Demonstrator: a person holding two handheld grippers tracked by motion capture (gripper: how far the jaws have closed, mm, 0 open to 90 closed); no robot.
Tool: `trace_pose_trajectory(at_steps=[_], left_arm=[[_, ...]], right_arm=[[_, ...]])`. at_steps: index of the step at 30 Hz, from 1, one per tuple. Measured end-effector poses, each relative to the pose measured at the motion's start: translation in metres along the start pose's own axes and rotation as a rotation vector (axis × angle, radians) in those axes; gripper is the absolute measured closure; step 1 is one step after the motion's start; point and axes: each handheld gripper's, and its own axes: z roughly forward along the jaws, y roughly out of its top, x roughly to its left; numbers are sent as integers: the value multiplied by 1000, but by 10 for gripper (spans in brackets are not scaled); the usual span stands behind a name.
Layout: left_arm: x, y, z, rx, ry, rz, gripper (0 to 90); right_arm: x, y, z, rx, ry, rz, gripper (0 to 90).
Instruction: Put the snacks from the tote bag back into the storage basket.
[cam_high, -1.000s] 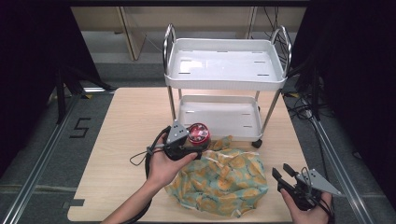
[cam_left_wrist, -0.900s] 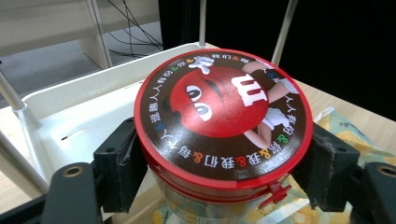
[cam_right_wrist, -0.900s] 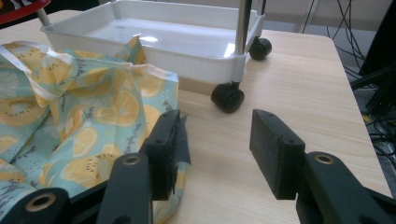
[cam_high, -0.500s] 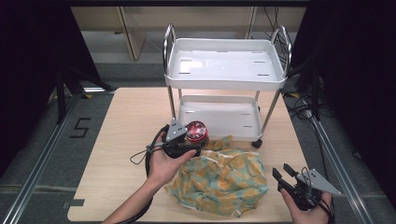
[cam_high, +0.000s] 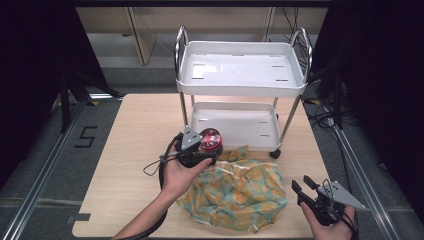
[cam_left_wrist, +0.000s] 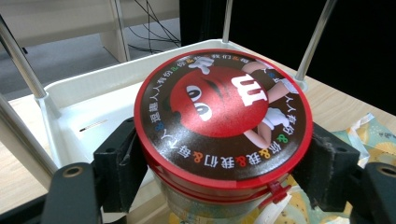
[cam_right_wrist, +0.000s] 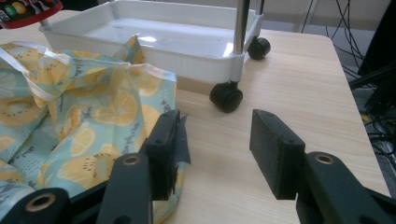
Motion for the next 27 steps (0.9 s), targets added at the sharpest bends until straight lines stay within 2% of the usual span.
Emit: trace_pose_trajectory(at_steps=[4,7,8,10,12,15,27], left_arm=[[-1,-1,2,3,19,4,253],[-1,0,4,6,33,10,253],[-1,0,4,1,37,9,253],[-2,0,6,-1,41,14,252],[-4,0,8,2,49,4,253],[-5,-1,11,2,62,14,253],[-7,0,20,-4,102,-13,253]], right_arm=[[0,0,0,-1,-8,-2,541],[1,0,0,9,4,4,541],[2,0,0,10,0,25,541],[1,0,1,5,5,9,541],[1,0,1,-2,0,8,541],[2,0,1,-3,5,12,541],[1,0,0,4,0,6,541]])
